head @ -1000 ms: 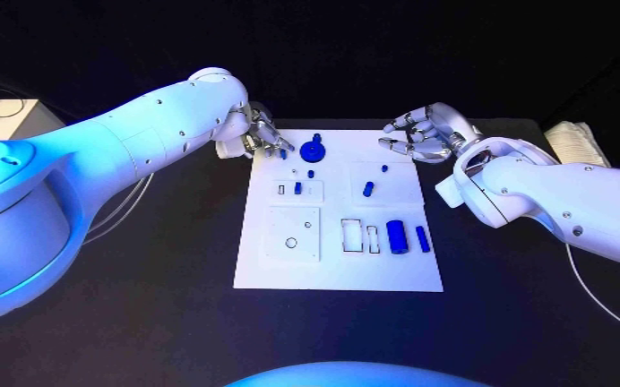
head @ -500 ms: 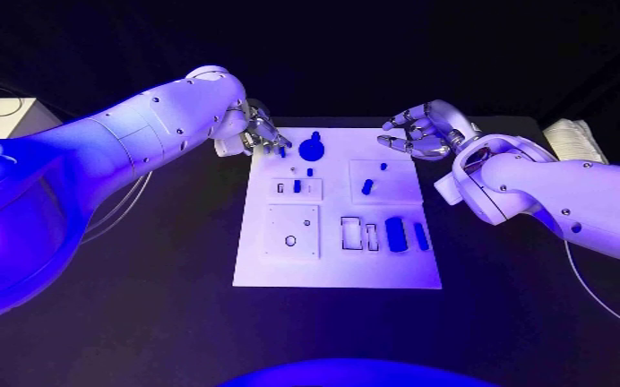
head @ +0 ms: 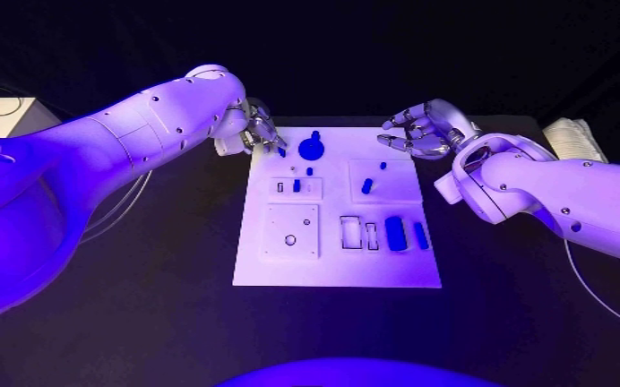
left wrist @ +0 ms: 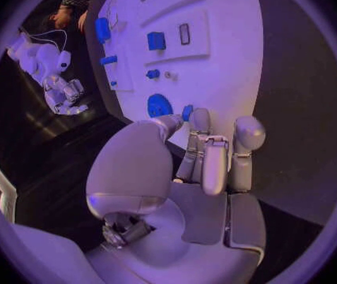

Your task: Assemble the parts on the task board

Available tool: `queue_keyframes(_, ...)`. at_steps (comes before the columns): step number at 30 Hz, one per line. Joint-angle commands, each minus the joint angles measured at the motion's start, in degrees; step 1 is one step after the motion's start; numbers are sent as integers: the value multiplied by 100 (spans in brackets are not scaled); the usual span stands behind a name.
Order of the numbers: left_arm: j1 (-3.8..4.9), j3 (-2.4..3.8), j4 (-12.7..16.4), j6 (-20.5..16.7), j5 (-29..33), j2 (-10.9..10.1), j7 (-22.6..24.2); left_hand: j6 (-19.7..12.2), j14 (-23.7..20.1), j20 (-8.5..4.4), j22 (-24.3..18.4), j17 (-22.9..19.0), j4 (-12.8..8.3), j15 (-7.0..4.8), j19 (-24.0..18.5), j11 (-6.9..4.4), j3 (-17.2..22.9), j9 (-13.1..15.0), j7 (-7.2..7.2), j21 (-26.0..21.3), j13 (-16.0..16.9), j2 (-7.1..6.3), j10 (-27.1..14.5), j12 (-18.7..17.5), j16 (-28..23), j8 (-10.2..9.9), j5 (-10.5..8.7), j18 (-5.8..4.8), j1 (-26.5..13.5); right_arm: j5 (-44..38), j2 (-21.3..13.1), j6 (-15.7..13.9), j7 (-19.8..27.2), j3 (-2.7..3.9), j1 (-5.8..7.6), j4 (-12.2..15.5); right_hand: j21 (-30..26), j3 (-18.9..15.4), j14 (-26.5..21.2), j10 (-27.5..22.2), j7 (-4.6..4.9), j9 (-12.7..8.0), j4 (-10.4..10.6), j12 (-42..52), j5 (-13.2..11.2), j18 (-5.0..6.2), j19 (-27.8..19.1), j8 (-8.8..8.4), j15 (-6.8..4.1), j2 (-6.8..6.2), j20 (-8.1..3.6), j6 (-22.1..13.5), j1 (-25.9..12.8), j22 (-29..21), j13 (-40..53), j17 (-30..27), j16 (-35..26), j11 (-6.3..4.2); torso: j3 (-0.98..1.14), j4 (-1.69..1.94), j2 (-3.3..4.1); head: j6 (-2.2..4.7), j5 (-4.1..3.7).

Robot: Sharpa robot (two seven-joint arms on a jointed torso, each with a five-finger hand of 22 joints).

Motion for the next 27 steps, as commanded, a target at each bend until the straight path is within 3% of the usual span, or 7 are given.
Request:
queue_keyframes(1, -3, -1, 21, 71, 64, 10, 77, -30, 102, -30, 31, 485, -105, -57, 22, -26, 177, 73, -33, 34, -16, -9, 34, -14, 39, 97, 13, -14, 108, -56, 2, 71, 45, 2, -2, 6, -30, 36, 458, 149, -28, -5, -8, 8, 35, 110, 335, 28, -19, 3, -28, 19, -21, 1122, 1080, 925, -8, -24, 0, 4, 1, -4, -2)
queue_keyframes(12, -3, -2, 77, 5, 262, -39, 96, -81, 175, -35, 214, 615, -404, -64, 133, -28, 738, 132, -20, 157, -58, -64, 144, -35, 111, 294, 5, -48, 86, -57, -1, 72, 48, 2, -2, 2, -30, 36, 458, 149, -28, -5, -8, 8, 35, 110, 335, 28, -19, 3, -28, 19, -21, 1122, 1080, 925, -8, -24, 0, 2, -8, -20, -4)
queue_keyframes(16, -2, 0, 206, -94, 487, -135, 83, -51, 246, -43, 369, 740, -579, -74, 238, -38, 1029, 145, -23, 263, -67, -150, 219, -24, 173, 379, 27, -76, 3, -57, -12, 67, 49, 2, -2, 3, -30, 36, 458, 149, -28, -5, -8, 8, 35, 110, 335, 28, -19, 3, -28, 19, -21, 1122, 1080, 925, -8, -24, 0, 0, -9, -11, -8)
queue_keyframes(20, 0, 1, 490, -256, 691, -331, 95, 57, 355, -66, 574, 944, -791, -101, 382, -67, 1346, 131, -45, 403, -77, -318, 341, -14, 262, 447, 117, -114, -133, -57, -34, 61, 48, 2, -2, 7, -44, 45, 456, 149, -29, -5, -7, 8, 37, 113, 329, 32, -20, 2, -28, 24, -24, 1114, 1080, 918, -11, -25, 1, 8, -13, -11, -14)
queue_keyframes(22, 1, 0, 678, -349, 739, -453, 110, 121, 397, -78, 630, 1029, -865, -117, 420, -80, 1436, 115, -62, 442, 77, -410, 469, 54, 296, 461, 179, -125, -207, -57, -47, 58, 47, 2, -2, 9, -44, 45, 456, 149, -29, -5, -7, 8, 37, 113, 329, 32, -20, 2, -28, 24, -24, 1114, 1080, 918, -11, -25, 2, 12, -20, -15, -15)
queue_keyframes(24, 3, -1, 892, -470, 746, -588, 133, 239, 464, -102, 742, 1170, -964, -141, 502, -117, 1544, 75, -94, 514, 249, -525, 651, 113, 351, 456, 340, -148, -292, -57, -63, 54, 47, 2, -2, 13, -44, 45, 456, 149, -29, -5, -7, 8, 37, 113, 329, 32, -20, 2, -28, 24, -24, 1114, 1080, 918, -11, -25, 1, 19, -22, -5, -18)
queue_keyframes(27, 4, -4, 1209, -649, 735, -780, 167, 315, 496, -121, 802, 1240, -1020, -162, 548, -138, 1599, 45, -114, 553, 340, -580, 762, 132, 378, 442, 482, -160, -350, -57, -84, 48, 46, 1, -2, 15, -44, 46, 457, 152, -30, -5, -6, 12, 37, 113, 329, 33, -20, 2, -28, 25, -26, 1114, 1083, 919, -10, -25, 3, 38, -37, -9, -42)
